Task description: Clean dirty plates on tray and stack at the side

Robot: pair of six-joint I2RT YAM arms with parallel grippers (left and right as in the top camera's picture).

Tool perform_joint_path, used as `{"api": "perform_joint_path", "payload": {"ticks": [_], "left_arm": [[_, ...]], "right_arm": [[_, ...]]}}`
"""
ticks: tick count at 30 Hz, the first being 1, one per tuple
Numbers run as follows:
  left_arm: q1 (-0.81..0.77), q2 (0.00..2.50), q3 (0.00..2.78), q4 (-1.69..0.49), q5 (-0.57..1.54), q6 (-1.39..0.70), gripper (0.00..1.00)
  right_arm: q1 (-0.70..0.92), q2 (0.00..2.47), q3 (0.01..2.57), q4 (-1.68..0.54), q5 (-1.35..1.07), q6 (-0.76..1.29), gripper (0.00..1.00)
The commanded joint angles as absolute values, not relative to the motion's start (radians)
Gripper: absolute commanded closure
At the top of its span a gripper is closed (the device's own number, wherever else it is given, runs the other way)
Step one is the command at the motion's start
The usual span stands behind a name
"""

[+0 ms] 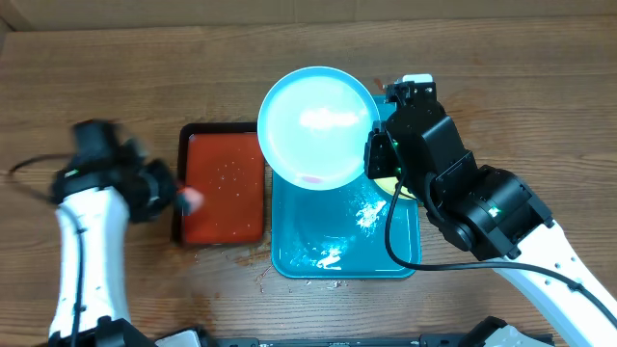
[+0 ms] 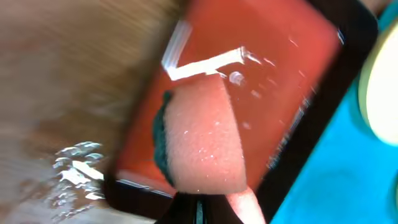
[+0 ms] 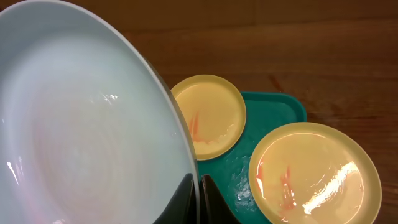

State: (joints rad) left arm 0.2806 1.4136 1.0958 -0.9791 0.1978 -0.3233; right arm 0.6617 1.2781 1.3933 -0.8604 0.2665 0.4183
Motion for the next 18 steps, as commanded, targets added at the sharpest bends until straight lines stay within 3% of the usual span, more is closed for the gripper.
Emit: {"api": "perform_joint_path", "payload": {"ticks": [1,4,10,14,16,18], "left_arm": [[0.049,1.464,1.106,-0.933,-0.006,-0.375,0.96],[-0.080,1.557,1.106,-0.938,-0.181,-0.447,0.96],[-0.100,1.663,1.106,-0.931,-0.219,-0.498,0.96],[-0.113,1.666,1.120,-0.924,-0.208,-0.469,0.55],[-0.119,1.666,1.145,-0.941,-0.183,-0.467,0.46],[-0.118,1.661,1.214,-0.996,-0.086,-0.448,0.45]], "right_arm": [[0.659,1.268,1.409,-0.853,0.267,0.427,0.96],[0.659,1.268,1.409,-0.860,0.267,0.427,0.96],[0.659,1.268,1.409,-0.867,0.267,0.427,0.96],[0.659,1.268,1.409,-0.861,0.268,0.427,0.96],[0.659,1.268,1.409,-0.863,0.267,0.427,0.96],[0.659,1.268,1.409,-0.882,0.268,0.427,0.96]]}}
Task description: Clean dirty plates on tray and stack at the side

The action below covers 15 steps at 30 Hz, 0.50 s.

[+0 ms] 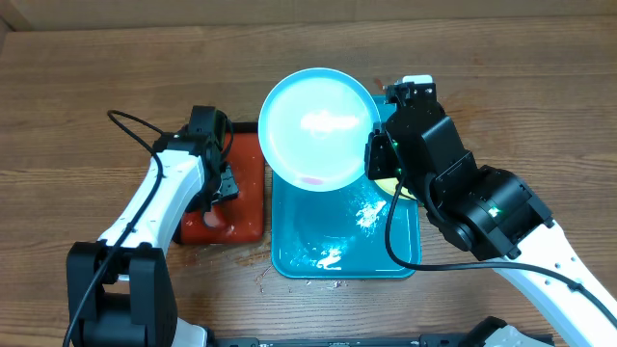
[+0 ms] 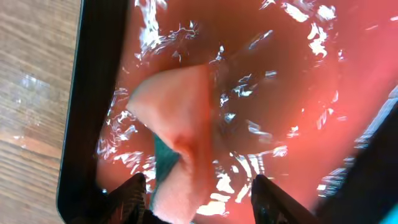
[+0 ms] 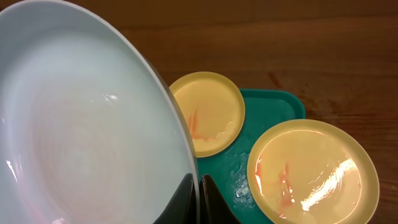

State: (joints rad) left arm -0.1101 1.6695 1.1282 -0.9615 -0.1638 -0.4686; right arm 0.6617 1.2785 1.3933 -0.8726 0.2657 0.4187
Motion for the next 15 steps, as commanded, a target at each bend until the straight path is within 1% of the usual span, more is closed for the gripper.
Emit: {"api": "perform_joint_path", "payload": {"ticks": [1,4,8,10,12,15], "left_arm": [[-0.118,1.658,1.234,-1.012,-0.070,-0.448,0.45],[-0.118,1.641,1.299,-1.055,-0.030,-0.419,0.44],[-0.117,1.607,1.367,-1.129,-0.032,-0.385,0.42],[-0.117,1.591,1.378,-1.155,-0.053,-0.384,0.39],[-0.117,1.580,1.377,-1.172,-0.061,-0.381,0.39],[-0.117,1.574,1.377,-1.198,-0.061,-0.381,0.42]], "right_arm": [[0.659,1.268,1.409,-0.888,0.268,0.427,0.96],[0.659,1.264,1.409,-0.894,0.269,0.427,0.96],[0.659,1.258,1.409,-0.885,0.315,0.437,0.96],[0.659,1.258,1.409,-0.892,0.360,0.464,0.96],[0.654,1.259,1.409,-0.910,0.397,0.520,0.96],[0.601,1.259,1.409,-0.972,0.410,0.633,0.96]]}}
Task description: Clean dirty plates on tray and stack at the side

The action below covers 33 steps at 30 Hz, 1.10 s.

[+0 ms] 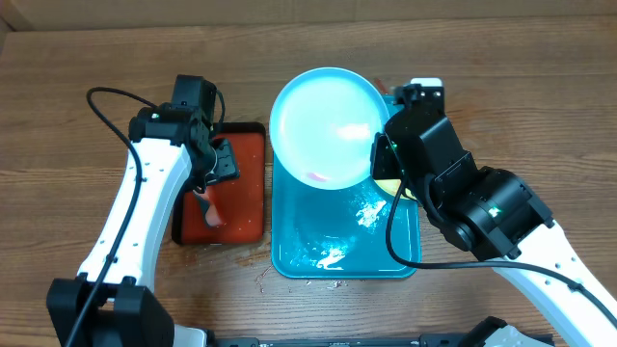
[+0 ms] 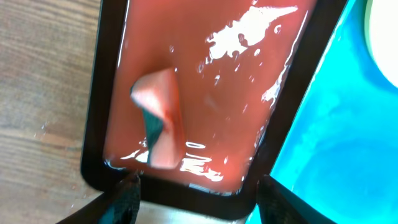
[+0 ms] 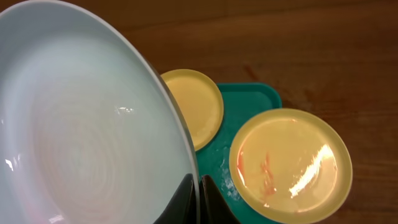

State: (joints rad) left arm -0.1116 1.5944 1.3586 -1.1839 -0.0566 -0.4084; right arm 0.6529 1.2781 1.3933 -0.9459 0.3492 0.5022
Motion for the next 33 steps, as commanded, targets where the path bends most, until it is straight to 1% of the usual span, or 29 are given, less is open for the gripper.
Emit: {"api": "perform_joint_path", "payload": {"ticks": [1,4,7,9,10,12,13,14,16,19,22,25,33], "left_arm": [[-0.117,1.571,1.377,-1.205,-0.061,-0.381,0.43],[-0.117,1.546,1.378,-1.208,-0.061,-0.381,0.43],[-0.116,1.485,1.380,-1.206,-0.062,-0.381,0.42],[-0.116,1.440,1.384,-1.208,-0.062,-0.381,0.39],[-0.116,1.414,1.386,-1.208,-0.062,-0.381,0.34],[-0.116,1.373,1.387,-1.208,-0.062,-0.381,0.20],[-0.116,1.355,1.387,-1.208,-0.062,-0.381,0.11],[-0.116,1.338,1.387,-1.208,-0.062,-0.381,0.05],[-0.116,1.312,1.387,-1.208,-0.062,-0.381,0.00],[-0.116,1.299,1.387,-1.215,-0.061,-0.381,0.00],[-0.116,1.303,1.386,-1.227,-0.061,-0.381,0.00],[-0.117,1.303,1.386,-1.230,-0.061,-0.381,0.00],[-0.117,1.303,1.386,-1.219,-0.058,-0.382,0.00]], "right_arm": [[0.569,1.259,1.409,-0.996,0.406,0.656,0.96],[0.424,1.259,1.409,-1.055,0.341,0.657,0.96],[0.200,1.259,1.409,-1.097,0.207,0.586,0.96],[0.026,1.262,1.409,-1.110,0.091,0.525,0.96],[-0.060,1.268,1.409,-1.111,0.035,0.493,0.96],[-0.213,1.288,1.408,-1.114,-0.049,0.458,0.96],[-0.284,1.304,1.408,-1.119,-0.079,0.449,0.96],[-0.367,1.328,1.407,-1.127,-0.103,0.443,0.96],[-0.482,1.378,1.407,-1.145,-0.107,0.444,0.96],[-0.632,1.497,1.399,-1.167,-0.113,0.453,0.96],[-0.691,1.588,1.374,-1.154,-0.069,0.489,0.96],[-0.706,1.654,1.337,-1.140,-0.034,0.501,0.96],[-0.600,1.684,1.126,-1.021,0.039,0.508,0.96]]}}
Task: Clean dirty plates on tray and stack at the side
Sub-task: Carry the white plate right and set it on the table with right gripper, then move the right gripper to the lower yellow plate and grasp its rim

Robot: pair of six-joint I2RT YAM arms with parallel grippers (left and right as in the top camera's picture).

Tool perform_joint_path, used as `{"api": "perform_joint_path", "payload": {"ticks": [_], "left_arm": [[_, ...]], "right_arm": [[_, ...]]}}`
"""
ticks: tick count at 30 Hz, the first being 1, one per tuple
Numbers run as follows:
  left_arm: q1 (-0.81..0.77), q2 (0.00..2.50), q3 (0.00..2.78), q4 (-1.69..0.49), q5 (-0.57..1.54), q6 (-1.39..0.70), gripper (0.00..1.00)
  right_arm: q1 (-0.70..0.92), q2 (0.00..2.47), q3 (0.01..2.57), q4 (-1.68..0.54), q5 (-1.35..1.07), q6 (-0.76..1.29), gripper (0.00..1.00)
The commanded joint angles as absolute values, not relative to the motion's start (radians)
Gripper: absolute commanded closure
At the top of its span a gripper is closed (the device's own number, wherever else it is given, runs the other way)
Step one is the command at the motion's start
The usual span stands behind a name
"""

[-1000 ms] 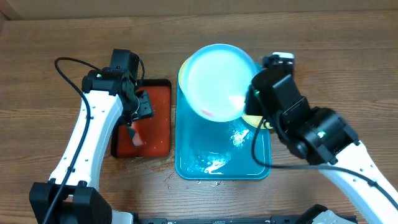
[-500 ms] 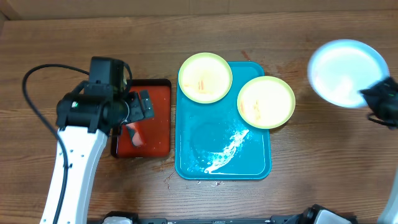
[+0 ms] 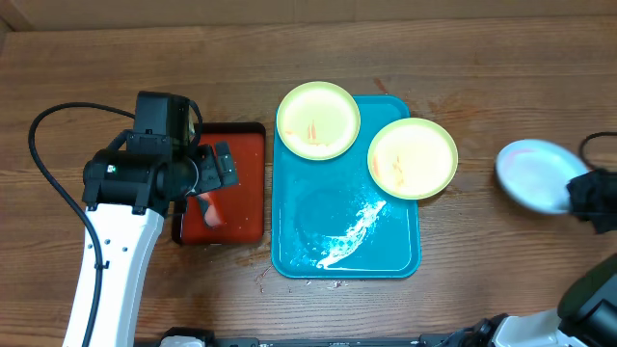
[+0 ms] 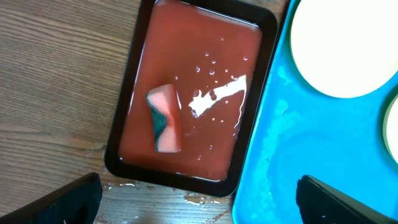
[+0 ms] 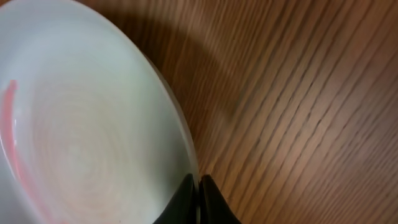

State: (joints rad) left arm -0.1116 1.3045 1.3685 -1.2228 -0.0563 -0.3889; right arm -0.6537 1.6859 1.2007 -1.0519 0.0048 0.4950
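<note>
My right gripper (image 5: pixel 198 186) is shut on the rim of the pale blue plate (image 3: pixel 535 175), which hangs over the bare wood at the table's far right; a red smear shows on the plate (image 5: pixel 93 124) near its edge. Two yellow plates stay on the teal tray (image 3: pixel 337 241): a smaller one (image 3: pixel 317 120) at its far left and a larger one (image 3: pixel 412 157) at its far right, both with orange streaks. My left gripper (image 4: pixel 199 199) is open, high above the black tray of red water (image 4: pixel 193 99), where the pink-and-green sponge (image 4: pixel 164 119) lies loose.
Wet white streaks lie across the teal tray's floor (image 3: pixel 352 231). Water drops spot the wood (image 4: pixel 161 193) at the black tray's near edge. A black cable (image 3: pixel 58 125) loops off the left arm.
My right gripper has carried the blue plate from above the teal tray to the table's far right. The left gripper is higher above the red-water tray, still open, with the sponge lying there.
My left gripper first held the sponge over the red-water tray while the right held the blue plate tilted above the teal tray. Then the sponge lay in the water with the left gripper open around it, then above it. Now the plate is at the far right.
</note>
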Motion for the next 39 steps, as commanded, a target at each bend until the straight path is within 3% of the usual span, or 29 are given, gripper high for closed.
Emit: {"api": "perform_joint_path", "payload": {"ticks": [1,8,9,11,13,17,23,29,34,39], "left_arm": [[-0.117,1.303,1.386,-1.219,-0.059,-0.382,0.00],[-0.117,1.303,1.386,-1.218,-0.059,-0.382,0.00],[-0.117,1.303,1.386,-1.218,-0.059,-0.381,0.00],[-0.117,1.303,1.386,-1.219,-0.059,-0.381,0.00],[-0.117,1.303,1.386,-1.220,-0.059,-0.381,0.00],[-0.117,1.303,1.386,-1.219,-0.057,-0.382,0.00],[-0.117,1.303,1.386,-1.219,-0.052,-0.381,0.00],[-0.117,1.303,1.386,-1.230,-0.052,-0.381,0.00],[-0.117,1.304,1.386,-1.230,-0.052,-0.381,0.00],[-0.117,1.304,1.386,-1.232,-0.051,-0.381,0.00]], "right_arm": [[-0.579,1.684,1.090,-1.005,0.059,0.529,0.96],[-0.410,1.684,0.896,-0.902,0.099,0.589,0.96],[-0.392,1.684,0.894,-0.910,0.118,0.607,0.90],[-0.361,1.674,0.908,-0.937,0.139,0.633,0.67],[-0.346,1.650,0.938,-0.965,0.138,0.633,0.60],[-0.323,1.577,1.021,-1.008,0.084,0.538,0.57],[-0.256,1.518,1.060,-0.879,-0.274,0.223,0.55],[-0.138,1.572,1.030,-0.675,-0.183,0.208,0.42],[-0.090,1.655,1.029,-0.579,-0.158,0.208,0.43],[-0.080,1.755,1.029,-0.557,-0.157,0.209,0.55]]}}
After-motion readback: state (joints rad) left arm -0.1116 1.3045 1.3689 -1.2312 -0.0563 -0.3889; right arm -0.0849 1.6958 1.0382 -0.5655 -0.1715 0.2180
